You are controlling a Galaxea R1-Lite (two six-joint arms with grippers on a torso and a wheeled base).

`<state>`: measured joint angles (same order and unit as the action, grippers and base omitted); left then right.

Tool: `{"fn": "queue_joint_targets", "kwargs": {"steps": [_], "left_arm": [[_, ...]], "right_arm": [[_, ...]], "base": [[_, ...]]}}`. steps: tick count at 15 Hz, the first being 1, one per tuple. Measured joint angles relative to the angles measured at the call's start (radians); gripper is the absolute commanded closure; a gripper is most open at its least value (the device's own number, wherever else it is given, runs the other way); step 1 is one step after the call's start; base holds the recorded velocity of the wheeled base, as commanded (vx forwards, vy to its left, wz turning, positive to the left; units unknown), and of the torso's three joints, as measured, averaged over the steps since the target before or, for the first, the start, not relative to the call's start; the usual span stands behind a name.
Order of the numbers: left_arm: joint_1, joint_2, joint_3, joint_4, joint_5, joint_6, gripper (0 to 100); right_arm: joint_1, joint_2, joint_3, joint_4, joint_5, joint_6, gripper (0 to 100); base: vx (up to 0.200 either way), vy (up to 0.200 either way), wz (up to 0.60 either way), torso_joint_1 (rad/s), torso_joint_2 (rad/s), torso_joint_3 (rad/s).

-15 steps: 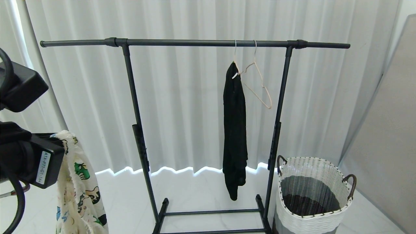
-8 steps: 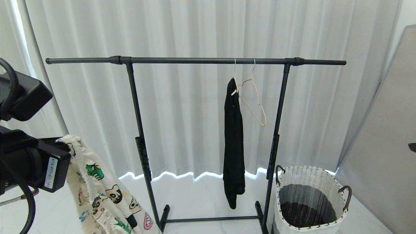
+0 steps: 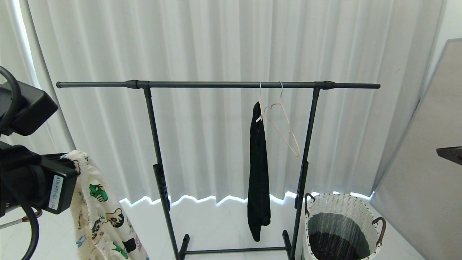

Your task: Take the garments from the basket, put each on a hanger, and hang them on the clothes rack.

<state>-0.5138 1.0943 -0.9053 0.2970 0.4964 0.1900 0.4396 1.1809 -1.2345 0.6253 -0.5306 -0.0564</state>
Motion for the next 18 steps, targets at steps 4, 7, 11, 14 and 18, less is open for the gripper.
{"fn": "queue_joint_targets", "kwargs": {"steps": [4, 7, 11, 14, 18], "left_arm": [[0.0, 0.0, -0.014, 0.0, 0.001, 0.0, 100], [0.0, -0.001, -0.016, 0.001, 0.001, -0.002, 100], [-0.008, -0.004, -0.016, 0.001, 0.0, 0.001, 100], [-0.009, -0.01, -0.018, 0.001, -0.001, 0.033, 100], [-0.01, -0.02, -0.024, 0.0, -0.001, 0.057, 100]], "right_arm": [[0.0, 0.004, 0.002, -0.004, 0.014, -0.001, 0], [0.001, 0.006, 0.001, -0.021, 0.019, 0.0, 0], [-0.007, 0.007, -0.003, -0.09, 0.222, 0.001, 0], [-0.026, 0.011, -0.007, -0.145, 0.308, 0.0, 0], [-0.031, 0.037, -0.008, -0.184, 0.312, -0.001, 0]], "base": [[0.0, 0.2, 0.0, 0.011, -0.02, -0.011], [0.0, 0.133, 0.0, 0.003, 0.0, 0.003], [0.0, 0.0, 0.0, 0.0, 0.0, 0.0], [0.2, 0.0, 0.0, -0.001, 0.0, 0.002], [0.2, 0.0, 0.0, 0.007, 0.0, 0.002]]}}
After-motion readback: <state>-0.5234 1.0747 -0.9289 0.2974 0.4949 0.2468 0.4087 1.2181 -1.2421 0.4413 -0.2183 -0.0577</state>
